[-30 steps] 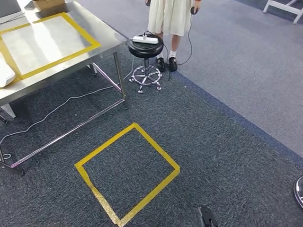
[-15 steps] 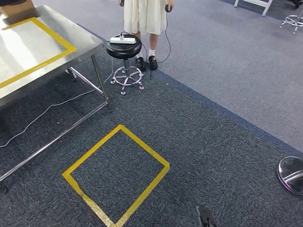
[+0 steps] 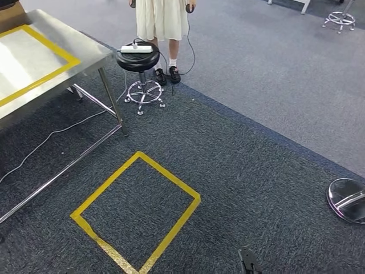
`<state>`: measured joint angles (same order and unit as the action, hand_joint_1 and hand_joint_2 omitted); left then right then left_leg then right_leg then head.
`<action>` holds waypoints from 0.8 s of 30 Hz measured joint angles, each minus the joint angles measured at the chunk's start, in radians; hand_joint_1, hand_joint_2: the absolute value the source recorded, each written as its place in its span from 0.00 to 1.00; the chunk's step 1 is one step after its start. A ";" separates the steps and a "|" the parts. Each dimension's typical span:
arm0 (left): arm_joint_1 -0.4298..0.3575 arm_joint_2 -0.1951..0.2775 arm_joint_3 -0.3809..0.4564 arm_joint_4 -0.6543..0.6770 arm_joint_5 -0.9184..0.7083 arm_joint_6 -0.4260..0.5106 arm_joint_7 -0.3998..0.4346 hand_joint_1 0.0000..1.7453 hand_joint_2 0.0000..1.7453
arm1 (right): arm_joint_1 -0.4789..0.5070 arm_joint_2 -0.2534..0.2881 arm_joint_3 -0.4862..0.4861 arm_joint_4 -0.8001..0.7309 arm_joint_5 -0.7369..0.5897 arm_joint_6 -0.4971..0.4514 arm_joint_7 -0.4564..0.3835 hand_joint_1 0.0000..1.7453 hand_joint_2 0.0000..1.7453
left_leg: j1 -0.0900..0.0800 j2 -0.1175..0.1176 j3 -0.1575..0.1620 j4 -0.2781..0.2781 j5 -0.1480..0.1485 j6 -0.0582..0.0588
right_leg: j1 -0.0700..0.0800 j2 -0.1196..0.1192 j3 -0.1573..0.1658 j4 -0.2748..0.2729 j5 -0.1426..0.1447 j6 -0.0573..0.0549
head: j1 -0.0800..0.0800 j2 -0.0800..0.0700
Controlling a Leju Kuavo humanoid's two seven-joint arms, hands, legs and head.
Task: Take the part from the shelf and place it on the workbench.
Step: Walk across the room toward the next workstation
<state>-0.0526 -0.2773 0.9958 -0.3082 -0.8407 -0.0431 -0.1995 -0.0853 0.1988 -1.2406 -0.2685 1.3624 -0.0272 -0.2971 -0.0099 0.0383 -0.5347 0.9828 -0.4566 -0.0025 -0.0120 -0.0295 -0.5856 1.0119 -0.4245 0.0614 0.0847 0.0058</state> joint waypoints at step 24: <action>-0.005 0.000 0.040 0.000 -0.040 -0.006 -0.004 0.00 0.00 | 0.004 0.000 0.000 0.000 0.000 0.002 0.004 0.00 0.00 | 0.012 -0.021 -0.015 -0.005 0.015 0.022 | -0.003 0.038 -0.155 0.285 -0.112 0.018 | 0.004 0.000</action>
<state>-0.0576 -0.2770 1.0357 -0.3082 -0.8806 -0.0488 -0.2030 -0.0815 0.1991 -1.2407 -0.2686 1.3623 -0.0252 -0.2932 0.0017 0.0178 -0.5499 0.9776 -0.4415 0.0196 -0.0147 0.0090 -0.7409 1.2971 -0.5363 0.0797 0.0887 0.0057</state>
